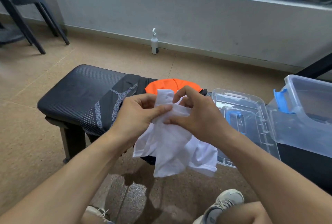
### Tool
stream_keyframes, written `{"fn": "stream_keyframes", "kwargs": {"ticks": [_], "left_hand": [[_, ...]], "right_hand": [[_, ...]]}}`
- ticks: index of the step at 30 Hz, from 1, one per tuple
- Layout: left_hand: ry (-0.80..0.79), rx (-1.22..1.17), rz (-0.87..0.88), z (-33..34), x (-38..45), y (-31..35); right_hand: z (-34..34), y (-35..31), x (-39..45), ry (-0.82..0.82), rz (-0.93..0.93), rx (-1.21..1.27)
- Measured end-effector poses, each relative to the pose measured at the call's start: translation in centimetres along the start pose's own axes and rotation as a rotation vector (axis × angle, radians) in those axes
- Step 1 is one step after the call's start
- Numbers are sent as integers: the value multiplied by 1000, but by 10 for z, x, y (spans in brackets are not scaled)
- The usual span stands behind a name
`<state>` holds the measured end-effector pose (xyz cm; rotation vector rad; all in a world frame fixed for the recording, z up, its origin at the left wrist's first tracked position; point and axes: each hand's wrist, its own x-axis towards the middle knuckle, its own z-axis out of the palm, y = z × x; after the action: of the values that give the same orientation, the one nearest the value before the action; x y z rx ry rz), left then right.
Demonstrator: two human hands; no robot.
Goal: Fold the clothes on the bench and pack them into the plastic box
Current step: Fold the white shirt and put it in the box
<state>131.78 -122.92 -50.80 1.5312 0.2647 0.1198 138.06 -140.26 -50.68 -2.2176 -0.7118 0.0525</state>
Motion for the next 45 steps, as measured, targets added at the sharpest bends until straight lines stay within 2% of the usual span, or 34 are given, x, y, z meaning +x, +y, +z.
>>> {"fn": "stream_keyframes", "kwargs": {"ticks": [3, 7, 11, 13, 16, 21, 26, 28, 31, 37, 39, 42, 45], "left_hand": [[222, 65, 94, -16, 15, -2], [390, -5, 111, -50, 40, -4], [426, -24, 99, -59, 49, -6], [417, -17, 105, -60, 50, -7], [401, 10, 112, -61, 49, -9], [454, 42, 109, -64, 49, -7], [494, 84, 64, -79, 56, -10], [476, 111, 45, -83, 57, -11], [462, 157, 36, -87, 59, -17], [463, 241, 27, -86, 61, -22], [475, 239, 18, -85, 61, -20], [480, 196, -4, -87, 64, -20], [422, 211, -29, -93, 65, -19]], "right_hand": [[-11, -2, -3, -147, 16, -116], [-20, -13, -17, -316, -88, -216], [-29, -33, -35, -363, -267, -124], [-38, -43, -41, -444, -331, -7], [-49, -54, -47, -515, -343, 135], [-64, -56, -55, -426, -268, 105], [-79, -41, -47, -193, -235, -173], [-81, -30, -44, -158, -220, -279], [-81, -22, -43, -178, -178, -243], [-89, -39, -53, -234, -321, 11], [-89, -40, -53, -233, -263, -40], [-85, -23, -44, -266, -93, -256], [-87, 0, -34, -92, 57, -328]]}}
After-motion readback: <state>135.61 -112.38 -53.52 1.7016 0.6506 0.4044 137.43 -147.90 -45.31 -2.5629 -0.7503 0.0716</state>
